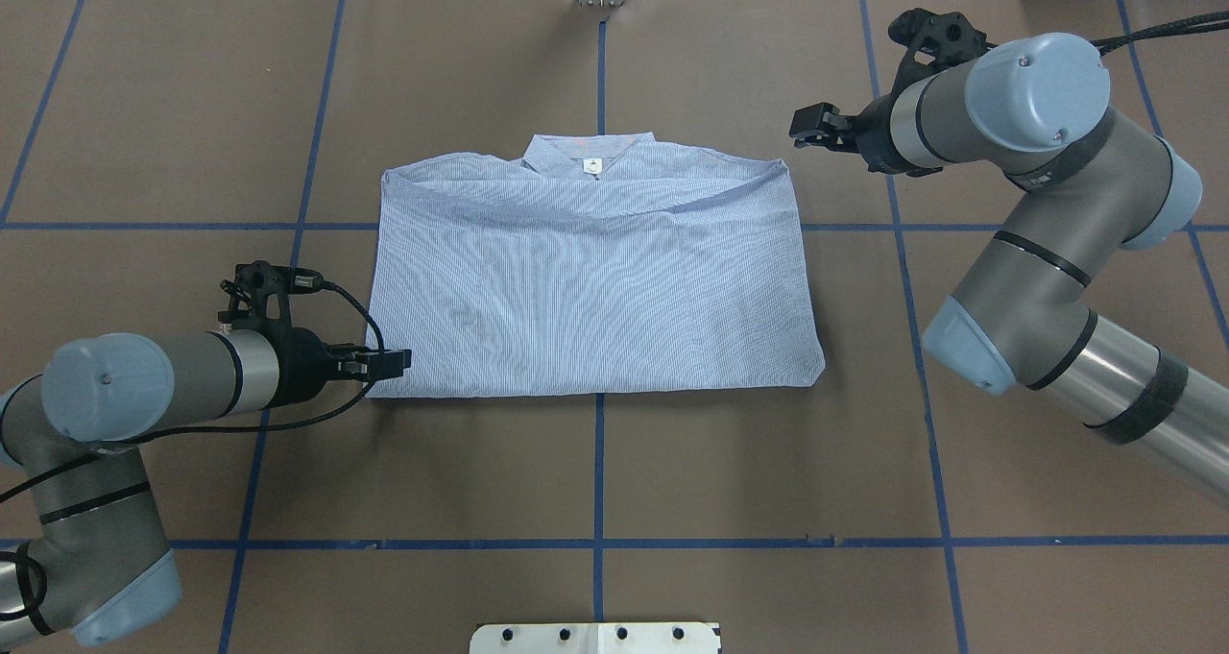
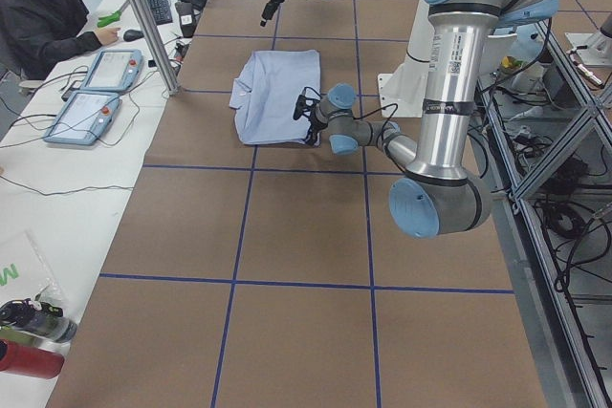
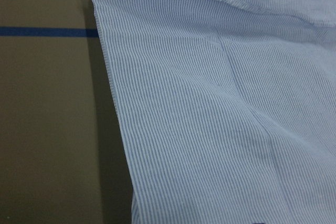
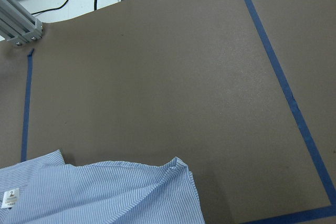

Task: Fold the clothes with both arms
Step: 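Lower the left gripper to the shirt edge nearest it while the right lifts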

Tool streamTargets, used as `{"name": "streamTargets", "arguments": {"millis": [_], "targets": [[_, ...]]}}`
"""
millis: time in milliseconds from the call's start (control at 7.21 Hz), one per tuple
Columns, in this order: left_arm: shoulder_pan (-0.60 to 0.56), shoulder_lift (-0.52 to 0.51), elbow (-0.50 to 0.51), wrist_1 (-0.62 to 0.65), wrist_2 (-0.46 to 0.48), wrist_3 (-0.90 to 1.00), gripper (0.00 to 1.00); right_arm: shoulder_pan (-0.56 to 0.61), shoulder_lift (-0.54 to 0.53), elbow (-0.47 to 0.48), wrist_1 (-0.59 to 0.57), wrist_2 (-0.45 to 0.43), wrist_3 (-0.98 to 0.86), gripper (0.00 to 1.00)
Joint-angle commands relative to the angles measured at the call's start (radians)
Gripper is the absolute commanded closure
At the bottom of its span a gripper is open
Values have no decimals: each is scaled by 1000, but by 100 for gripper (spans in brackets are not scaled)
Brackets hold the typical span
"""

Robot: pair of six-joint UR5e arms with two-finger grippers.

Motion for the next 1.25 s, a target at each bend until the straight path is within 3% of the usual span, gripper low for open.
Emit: {"name": "streamTargets", "arguments": {"millis": [0, 277, 416, 554, 693, 1109], "targets": [[4, -1, 21, 0, 2, 4, 44, -1, 0, 1, 0, -16, 1, 0], [6, 4, 21, 0, 2, 4, 44, -2, 0, 1, 0, -20, 1, 0], [10, 5, 17, -1, 0, 1, 61, -2, 0, 3, 0, -20, 1, 0], [10, 7, 17, -1, -4, -1, 89, -4, 2, 3, 0, -20, 1, 0], [10, 10, 17, -4, -3, -1, 100, -2, 2, 1, 0, -20, 1, 0], [-8, 22, 13, -3, -6, 19, 100, -7, 2, -2, 0, -19, 1, 0]]}}
